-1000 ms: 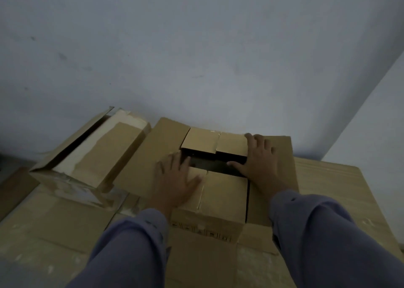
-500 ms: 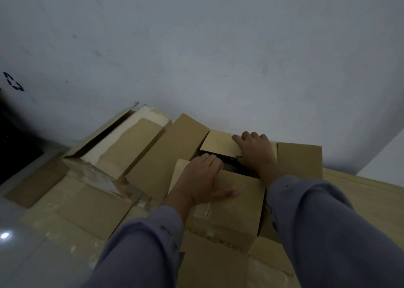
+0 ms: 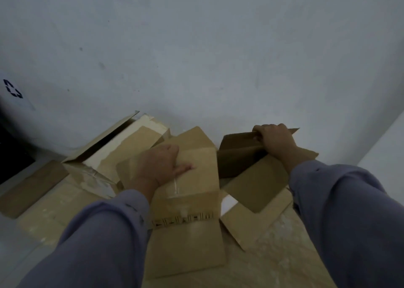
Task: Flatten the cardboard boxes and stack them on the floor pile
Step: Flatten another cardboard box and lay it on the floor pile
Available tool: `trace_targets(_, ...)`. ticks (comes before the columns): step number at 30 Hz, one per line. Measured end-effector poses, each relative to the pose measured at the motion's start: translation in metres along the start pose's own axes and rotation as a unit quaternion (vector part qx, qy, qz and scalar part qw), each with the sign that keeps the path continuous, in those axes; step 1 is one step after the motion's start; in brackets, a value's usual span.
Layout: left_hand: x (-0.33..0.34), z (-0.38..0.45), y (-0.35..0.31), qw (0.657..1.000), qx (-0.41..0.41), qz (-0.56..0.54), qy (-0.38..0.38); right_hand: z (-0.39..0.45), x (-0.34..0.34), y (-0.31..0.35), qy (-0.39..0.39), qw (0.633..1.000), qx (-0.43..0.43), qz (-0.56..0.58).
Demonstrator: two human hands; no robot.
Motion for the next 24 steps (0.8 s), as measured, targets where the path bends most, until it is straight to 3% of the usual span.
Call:
trace_targets(3, -0.006, 0.016, 0.011, 0.994, -0.084, 0.046, 0.049, -0.006, -0.017, -0.018, -0.007, 0.999, 0.003, -0.033)
trace_targets(9, -0.001, 0.031, 0.009, 0.961, -0.245, 0.025, 0.124, -0.031, -0.034, -0.050, 0.013, 0.996, 0.073, -0.056)
trace_targets(13, 0.009, 0.033, -0.012, 0.963, -0.189, 0.033, 0.191, -0.058, -0.030, -0.050, 0.064, 0.987, 0.143, -0.038)
trace_targets(16, 0.005, 0.033, -0.020, 0.970, -0.106, 0.141, 0.167, -0.087, -0.022, -0.049, 0.089, 0.966, 0.241, -0.002)
trace_targets(19, 0.008, 0.031, -0.021, 0.980, -0.051, 0.138, 0.134, -0.112, -0.015, -0.042, 0.035, 0.917, 0.395, 0.031)
trace_targets(21, 0.014, 0.028, -0.020, 0.990, -0.051, 0.046, 0.123, -0.122, -0.014, -0.028, -0.031, 0.880, 0.474, 0.019)
trace_targets(22, 0.016, 0.026, -0.018, 0.992, -0.057, 0.001, 0.110, -0.126, -0.010, -0.021, -0.053, 0.846, 0.528, 0.044)
trace_targets(24, 0.018, 0.025, -0.016, 0.995, -0.043, -0.031, 0.086, -0.135, 0.005, -0.014, -0.073, 0.721, 0.665, 0.183)
Point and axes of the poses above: each hand's wrist, its own z-axis towards the middle knuckle, its own x-axis out of the palm, y = z × x, the point moved 3 cm from there along z, towards the middle knuckle, and after that the axes turned 13 degrees about -y, right-handed, at the moved point
